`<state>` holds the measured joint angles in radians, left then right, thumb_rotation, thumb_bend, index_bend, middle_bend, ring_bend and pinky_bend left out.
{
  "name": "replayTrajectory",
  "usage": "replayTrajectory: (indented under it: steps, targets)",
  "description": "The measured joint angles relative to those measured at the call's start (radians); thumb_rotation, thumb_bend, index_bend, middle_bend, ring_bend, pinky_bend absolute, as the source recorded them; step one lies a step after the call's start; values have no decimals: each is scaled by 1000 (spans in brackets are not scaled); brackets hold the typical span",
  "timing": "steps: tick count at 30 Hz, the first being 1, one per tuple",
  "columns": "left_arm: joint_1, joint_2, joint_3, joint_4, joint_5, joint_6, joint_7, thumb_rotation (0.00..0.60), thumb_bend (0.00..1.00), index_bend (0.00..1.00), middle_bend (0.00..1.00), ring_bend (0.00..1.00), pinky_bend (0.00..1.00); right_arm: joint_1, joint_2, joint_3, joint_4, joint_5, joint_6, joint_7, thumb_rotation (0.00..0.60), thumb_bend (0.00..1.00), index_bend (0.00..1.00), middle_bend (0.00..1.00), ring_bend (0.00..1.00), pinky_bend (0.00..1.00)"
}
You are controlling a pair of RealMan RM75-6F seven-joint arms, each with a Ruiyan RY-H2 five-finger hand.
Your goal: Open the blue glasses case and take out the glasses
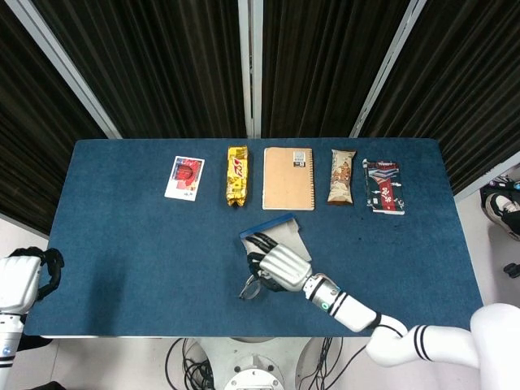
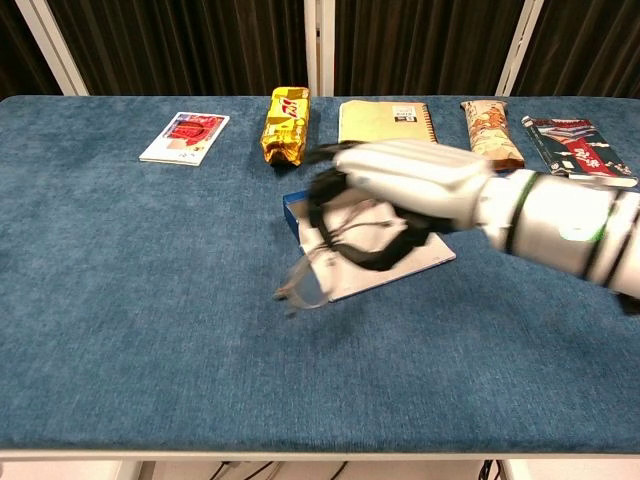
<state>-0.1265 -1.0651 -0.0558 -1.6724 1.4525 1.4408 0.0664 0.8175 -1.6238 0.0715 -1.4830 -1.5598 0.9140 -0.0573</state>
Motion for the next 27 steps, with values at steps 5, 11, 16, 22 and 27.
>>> replayTrajectory:
  steps: [5,11,16,22,27]
  targets:
    - [-1,1,0,2,-1,-2,-6,600,580,662,645,452,441,81,-101,40,74,-4,-64,-21,600,385,593,237,0,0]
    - [-1,2,-1,3,-1,-2,-10,600,580,662,645,452,441,137,-172,78,143,69,-164,-118,600,327,92,86,0,0]
    - [-1,1,-1,3,-1,-2,-10,600,579,662,644,452,441,138,-152,94,107,135,-174,-204,600,327,0,23,0,0]
    - [-1,0,0,3,1,-1,-6,600,579,663,644,453,440,47,-3,88,-37,156,-42,-241,600,327,0,38,0,0]
    - [0,-1,1,2,5,2,-1,600,579,662,645,452,440,-103,202,43,-193,166,127,-266,600,327,0,43,0,0]
